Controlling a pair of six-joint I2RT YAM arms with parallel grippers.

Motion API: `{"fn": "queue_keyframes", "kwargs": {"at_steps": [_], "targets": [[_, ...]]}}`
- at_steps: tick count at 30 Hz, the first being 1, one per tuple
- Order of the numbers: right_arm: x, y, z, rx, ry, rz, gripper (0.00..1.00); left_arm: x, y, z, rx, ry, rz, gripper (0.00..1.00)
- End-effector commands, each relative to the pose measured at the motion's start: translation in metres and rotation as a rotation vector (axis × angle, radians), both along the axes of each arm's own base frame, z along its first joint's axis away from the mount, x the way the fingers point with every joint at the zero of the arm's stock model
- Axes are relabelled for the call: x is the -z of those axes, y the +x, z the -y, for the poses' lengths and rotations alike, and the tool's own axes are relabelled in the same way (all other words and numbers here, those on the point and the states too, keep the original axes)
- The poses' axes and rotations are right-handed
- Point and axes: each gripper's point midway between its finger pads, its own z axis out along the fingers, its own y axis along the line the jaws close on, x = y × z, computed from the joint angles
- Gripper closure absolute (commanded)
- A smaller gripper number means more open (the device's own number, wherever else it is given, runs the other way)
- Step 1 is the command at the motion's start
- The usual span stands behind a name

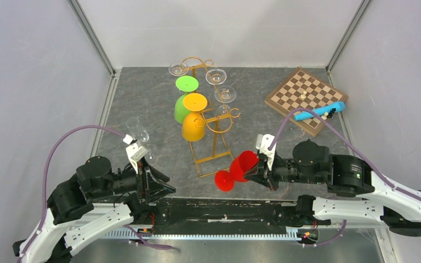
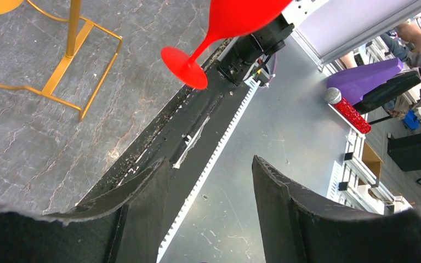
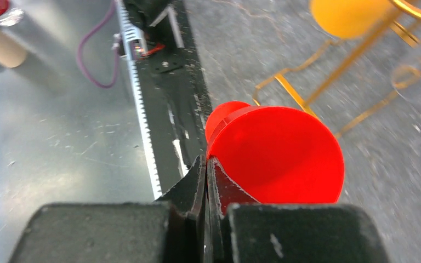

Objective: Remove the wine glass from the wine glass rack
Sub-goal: Place the wine glass at the center of the board.

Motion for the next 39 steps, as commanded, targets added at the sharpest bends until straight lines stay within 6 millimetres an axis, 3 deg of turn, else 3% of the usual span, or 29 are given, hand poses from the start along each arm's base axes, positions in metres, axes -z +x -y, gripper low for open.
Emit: {"fn": "queue_keyframes", "kwargs": {"at_steps": [1, 5, 9, 19, 27, 39], "targets": [[0.017, 0.036, 0.029, 0.284, -0.088, -0.001, 1.00, -0.007, 0.004, 0.007, 0.004, -0.035, 0.018, 0.37], [0.040, 0.063, 0.049, 0.475, -0.189, 0.037, 1.00, -0.004, 0.005, 0.008, 0.003, -0.043, 0.027, 0.37], [0.045, 0.085, 0.064, 0.605, -0.239, 0.083, 1.00, -0.003, 0.004, 0.009, 0.012, -0.045, 0.022, 0.37], [0.064, 0.142, 0.083, 0.745, -0.308, 0.042, 1.00, -0.004, -0.002, 0.005, 0.022, -0.070, 0.027, 0.37], [0.062, 0.199, 0.117, 0.936, -0.288, 0.027, 1.00, -0.002, -0.005, 0.001, 0.028, -0.069, 0.044, 0.37], [0.073, 0.265, 0.142, 1.073, -0.342, -0.029, 1.00, -0.002, -0.006, -0.004, 0.038, -0.050, 0.081, 0.37]]}}
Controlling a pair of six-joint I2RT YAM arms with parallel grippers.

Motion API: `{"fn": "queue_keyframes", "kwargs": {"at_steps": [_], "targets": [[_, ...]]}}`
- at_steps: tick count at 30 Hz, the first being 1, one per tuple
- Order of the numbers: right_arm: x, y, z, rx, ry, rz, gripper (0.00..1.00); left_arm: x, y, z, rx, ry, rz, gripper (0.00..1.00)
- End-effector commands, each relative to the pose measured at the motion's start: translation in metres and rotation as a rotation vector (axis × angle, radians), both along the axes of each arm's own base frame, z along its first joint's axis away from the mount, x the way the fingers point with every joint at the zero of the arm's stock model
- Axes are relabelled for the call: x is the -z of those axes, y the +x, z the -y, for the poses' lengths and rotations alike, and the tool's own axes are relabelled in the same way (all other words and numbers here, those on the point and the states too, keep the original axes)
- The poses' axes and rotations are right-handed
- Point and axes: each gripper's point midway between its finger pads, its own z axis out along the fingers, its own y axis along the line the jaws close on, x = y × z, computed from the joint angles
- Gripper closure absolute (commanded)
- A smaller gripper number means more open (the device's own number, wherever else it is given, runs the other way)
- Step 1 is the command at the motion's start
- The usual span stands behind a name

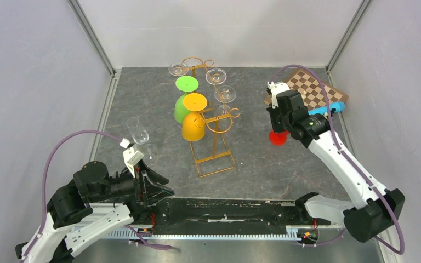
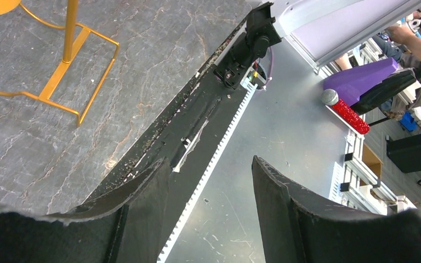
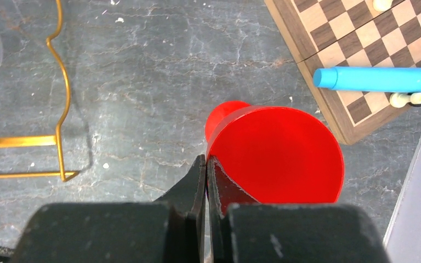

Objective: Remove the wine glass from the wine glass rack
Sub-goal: Place the wine glass at the center of the board.

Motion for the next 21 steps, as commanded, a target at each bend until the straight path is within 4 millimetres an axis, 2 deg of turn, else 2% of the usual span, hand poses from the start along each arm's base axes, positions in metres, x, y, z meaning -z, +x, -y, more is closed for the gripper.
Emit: {"fn": "queue_keyframes", "kwargs": {"at_steps": [1, 14, 21], "targets": [[-0.029, 0.033, 0.002, 0.021, 0.036, 0.089, 1.00, -0.008, -0.003, -0.001, 0.030, -0.011, 0.055, 0.37], [-0.009, 0.081, 0.026, 0.068, 0.052, 0.036, 1.00, -0.012, -0.002, -0.008, -0.007, -0.006, 0.048, 0.35], [-0.001, 0.094, 0.038, 0.103, 0.043, 0.022, 1.00, -0.013, 0.002, -0.012, -0.035, 0.001, 0.054, 0.33]]}}
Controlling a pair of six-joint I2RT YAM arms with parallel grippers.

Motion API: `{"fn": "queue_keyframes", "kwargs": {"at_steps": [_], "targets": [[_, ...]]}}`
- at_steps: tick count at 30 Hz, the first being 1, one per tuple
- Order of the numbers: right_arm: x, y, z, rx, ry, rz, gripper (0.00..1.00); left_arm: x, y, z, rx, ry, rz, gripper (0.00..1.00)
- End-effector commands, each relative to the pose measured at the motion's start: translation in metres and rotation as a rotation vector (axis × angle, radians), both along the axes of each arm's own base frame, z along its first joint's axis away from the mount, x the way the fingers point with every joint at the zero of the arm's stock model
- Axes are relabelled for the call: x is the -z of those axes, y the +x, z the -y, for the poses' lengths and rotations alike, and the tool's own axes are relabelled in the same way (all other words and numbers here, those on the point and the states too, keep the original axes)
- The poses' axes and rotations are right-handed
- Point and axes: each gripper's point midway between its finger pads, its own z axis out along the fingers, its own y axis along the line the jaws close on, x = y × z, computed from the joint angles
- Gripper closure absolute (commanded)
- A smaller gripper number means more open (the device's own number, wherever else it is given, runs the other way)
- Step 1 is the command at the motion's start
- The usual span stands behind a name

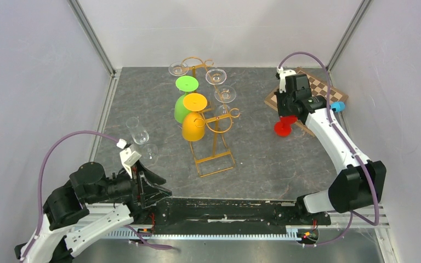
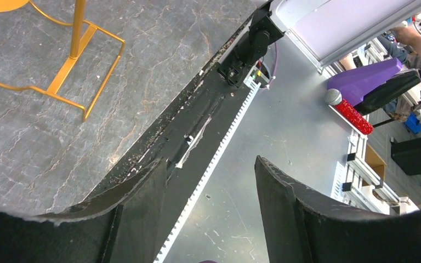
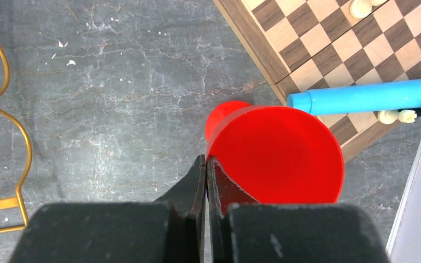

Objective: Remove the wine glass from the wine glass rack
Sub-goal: Place the wine glass at the center of the board.

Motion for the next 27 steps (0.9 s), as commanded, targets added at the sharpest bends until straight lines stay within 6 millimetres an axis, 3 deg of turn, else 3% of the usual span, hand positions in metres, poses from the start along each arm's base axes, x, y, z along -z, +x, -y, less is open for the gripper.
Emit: {"fn": "queue_keyframes", "kwargs": {"at_steps": [1, 21, 27], "targets": [[-0.023, 0.024, 0.000, -0.003, 0.018, 0.092, 1.00, -0.011, 0.004, -0.005, -0.024, -0.012, 0.055, 0.33], [0.004, 0.040, 0.007, 0.032, 0.013, 0.058, 0.98, -0.004, 0.016, -0.010, -0.100, 0.025, 0.035, 0.29], [-0.002, 0.041, 0.009, 0.039, 0.009, 0.077, 0.93, -0.003, 0.020, -0.008, -0.117, 0.040, 0.029, 0.28]]}}
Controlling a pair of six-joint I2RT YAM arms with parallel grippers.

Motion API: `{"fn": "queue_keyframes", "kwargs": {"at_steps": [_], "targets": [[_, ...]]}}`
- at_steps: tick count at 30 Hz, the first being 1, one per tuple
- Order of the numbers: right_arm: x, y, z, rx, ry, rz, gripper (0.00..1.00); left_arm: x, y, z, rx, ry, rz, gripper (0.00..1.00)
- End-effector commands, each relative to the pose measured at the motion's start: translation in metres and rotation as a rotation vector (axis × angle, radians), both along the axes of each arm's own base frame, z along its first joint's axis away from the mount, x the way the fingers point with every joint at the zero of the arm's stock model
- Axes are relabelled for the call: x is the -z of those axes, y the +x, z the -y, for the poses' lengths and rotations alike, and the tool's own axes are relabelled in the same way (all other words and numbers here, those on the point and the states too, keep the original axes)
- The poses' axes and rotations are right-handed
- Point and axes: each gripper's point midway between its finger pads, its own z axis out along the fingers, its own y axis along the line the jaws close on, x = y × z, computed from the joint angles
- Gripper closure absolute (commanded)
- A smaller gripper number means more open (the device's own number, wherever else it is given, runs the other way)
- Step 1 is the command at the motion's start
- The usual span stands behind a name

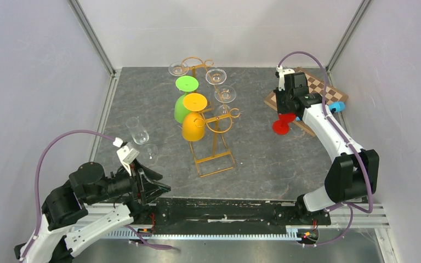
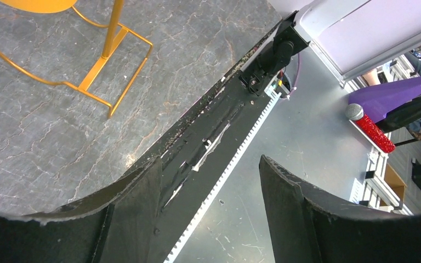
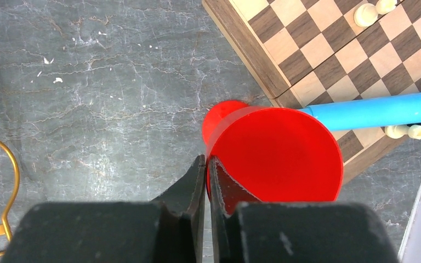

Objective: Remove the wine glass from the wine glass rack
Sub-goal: Place the wine glass at the center of the board.

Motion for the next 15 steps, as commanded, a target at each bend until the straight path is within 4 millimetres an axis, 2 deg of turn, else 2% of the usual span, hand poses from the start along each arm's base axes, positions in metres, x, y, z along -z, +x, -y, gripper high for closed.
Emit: {"fn": "queue_keyframes", "kwargs": {"at_steps": [1, 5, 8, 11, 15], "targets": [[-0.022, 0.015, 0.002, 0.012, 0.000, 0.084, 0.88, -0.005, 0.007, 0.001, -0.022, 0.012, 0.016, 0.28], [-0.023, 0.013, 0.003, 0.018, 0.002, 0.082, 0.67, -0.003, 0.010, 0.003, -0.026, 0.027, 0.015, 0.26], [-0.029, 0.012, 0.006, 0.038, -0.003, 0.099, 0.58, -0.003, 0.012, 0.004, -0.033, 0.030, 0.011, 0.25], [-0.045, 0.013, 0.005, 0.042, 0.011, 0.136, 0.52, -0.006, 0.014, 0.005, -0.037, 0.026, 0.012, 0.24], [-0.078, 0.012, 0.001, 0.024, 0.044, 0.210, 0.47, -0.013, 0.018, 0.007, -0.047, 0.018, 0.021, 0.21]]}}
